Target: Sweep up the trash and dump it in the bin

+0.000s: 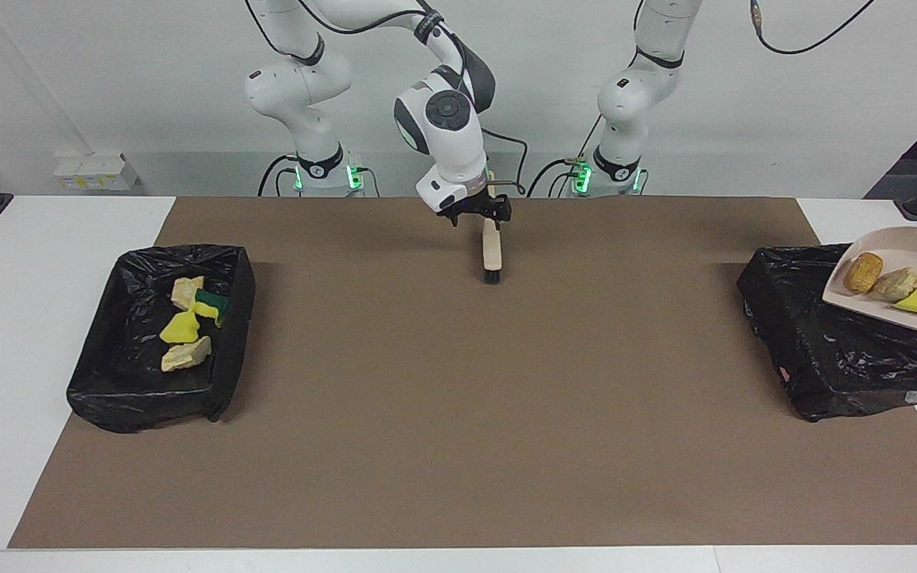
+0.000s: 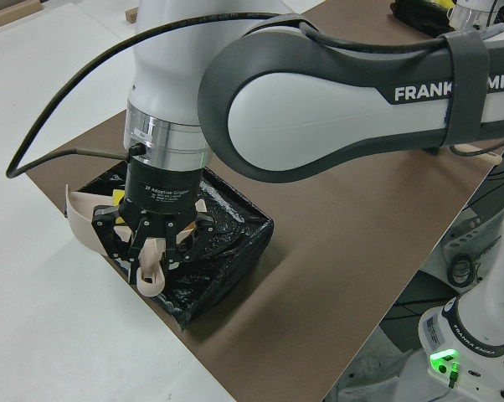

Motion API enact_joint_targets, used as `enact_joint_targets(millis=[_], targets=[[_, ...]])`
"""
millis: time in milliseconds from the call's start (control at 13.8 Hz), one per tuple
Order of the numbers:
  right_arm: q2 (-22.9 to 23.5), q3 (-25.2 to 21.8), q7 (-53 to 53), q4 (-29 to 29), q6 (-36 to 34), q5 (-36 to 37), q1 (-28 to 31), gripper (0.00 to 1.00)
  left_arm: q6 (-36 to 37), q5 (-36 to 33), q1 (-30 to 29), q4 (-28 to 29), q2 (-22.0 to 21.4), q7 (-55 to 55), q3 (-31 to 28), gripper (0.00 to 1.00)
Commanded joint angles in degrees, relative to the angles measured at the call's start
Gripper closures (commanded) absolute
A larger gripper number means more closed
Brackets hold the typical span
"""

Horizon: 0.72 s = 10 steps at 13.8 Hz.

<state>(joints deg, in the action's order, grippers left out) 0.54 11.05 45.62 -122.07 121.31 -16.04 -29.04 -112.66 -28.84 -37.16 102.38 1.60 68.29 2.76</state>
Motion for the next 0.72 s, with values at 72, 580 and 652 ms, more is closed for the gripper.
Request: enact_joint_targets(millis=[72, 580, 652], targets=[[-7.8, 0.1, -1.4, -0.4, -6.8, 8.1, 4.5, 0.00, -2.9, -9.8, 2.3, -1.3, 0.9, 3.6, 0.1, 1.00], [-10.4, -0.1, -12.8, 11.3, -19.0, 9.4, 20.9, 0.00, -2.7, -21.5, 8.4, -3.9, 2.5, 3.7, 0.4, 1.00], [-9.6, -0.1, -14.9, 14.0, -20.7, 9.5, 22.8, 0.00, -2.4, -21.6, 8.4, -4.2, 2.5, 3.9, 0.4, 1.00]])
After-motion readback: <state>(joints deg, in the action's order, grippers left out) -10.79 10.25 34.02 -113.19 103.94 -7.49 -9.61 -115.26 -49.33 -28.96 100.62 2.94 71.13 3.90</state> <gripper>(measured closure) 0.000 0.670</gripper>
